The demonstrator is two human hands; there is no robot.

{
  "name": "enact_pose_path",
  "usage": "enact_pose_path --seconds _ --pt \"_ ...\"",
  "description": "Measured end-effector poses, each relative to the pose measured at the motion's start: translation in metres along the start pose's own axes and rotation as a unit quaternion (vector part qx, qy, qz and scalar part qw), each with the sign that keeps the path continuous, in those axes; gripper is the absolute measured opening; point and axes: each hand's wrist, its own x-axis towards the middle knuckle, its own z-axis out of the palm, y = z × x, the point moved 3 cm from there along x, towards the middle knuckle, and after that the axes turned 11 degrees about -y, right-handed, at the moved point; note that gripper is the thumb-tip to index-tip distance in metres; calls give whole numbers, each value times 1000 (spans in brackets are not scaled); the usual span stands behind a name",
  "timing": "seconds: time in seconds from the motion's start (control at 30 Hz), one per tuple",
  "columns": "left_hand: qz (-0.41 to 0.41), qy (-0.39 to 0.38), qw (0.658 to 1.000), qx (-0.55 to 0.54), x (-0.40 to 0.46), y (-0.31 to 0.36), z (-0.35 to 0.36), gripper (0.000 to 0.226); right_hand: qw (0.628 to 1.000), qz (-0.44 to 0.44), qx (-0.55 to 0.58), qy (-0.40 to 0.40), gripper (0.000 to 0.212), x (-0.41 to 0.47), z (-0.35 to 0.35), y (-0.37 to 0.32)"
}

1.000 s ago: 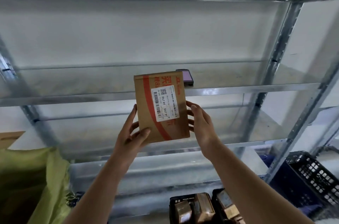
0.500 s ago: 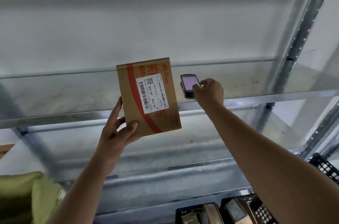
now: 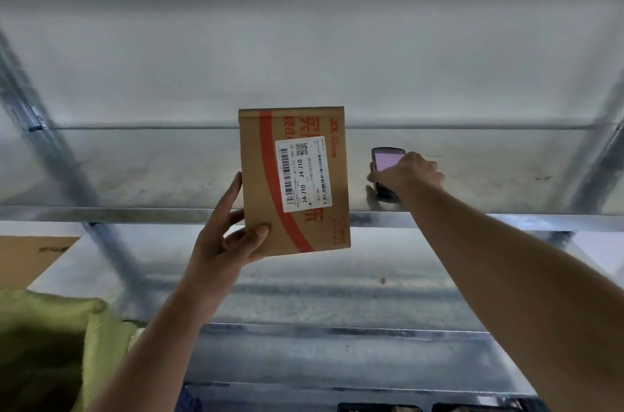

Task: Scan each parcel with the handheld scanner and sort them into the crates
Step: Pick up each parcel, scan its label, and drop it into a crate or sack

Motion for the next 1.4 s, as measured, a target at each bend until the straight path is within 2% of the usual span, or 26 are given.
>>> enact_pose_path --seconds 0.13,0.23,0.3,0.4,0.53,0.63,0.7,0.77,0.9,1.0,1.13,1.2,1.33,1.4 --pt "2 16 1000 9 -2 4 -2 87 1000 -8 19 -7 66 -10 -10 -4" --pt "5 19 1000 13 -3 7 -4 86 976 -7 208 -69 49 -20 -17 -5" --pt "7 22 1000 15 -4 9 -6 85 927 -10 344 -149 40 -30 -20 -11" --pt "8 26 999 23 -5 16 -8 82 839 3 488 -243 46 -53 -28 -14" --pt "8 33 999 26 -6 22 -9 82 713 -47 630 -306 48 -82 -40 -6" --pt "11 22 999 28 -8 27 -6 82 649 -51 699 -297 44 -103 -45 -2" --pt "15 9 999 27 -9 30 -3 83 630 -59 720 -285 37 -116 -49 3" --pt "16 2 1000 23 -8 32 -1 83 629 -68 723 -278 29 -126 -49 13" --pt "12 0 1000 13 -5 33 5 85 619 -66 743 -244 44 -139 -43 33" --pt "10 -5 1000 11 -3 34 9 85 567 -75 786 -234 62 -152 -40 44" --pt "21 -19 1000 7 1 37 15 83 478 -130 831 -252 66 -174 -37 53" --pt "28 -33 999 6 2 38 18 83 443 -177 831 -287 68 -188 -34 54" --pt "30 -63 998 9 0 39 22 83 411 -202 814 -358 67 -219 -30 55" --pt "32 -71 997 14 -5 41 26 83 427 -201 798 -375 63 -238 -32 56"
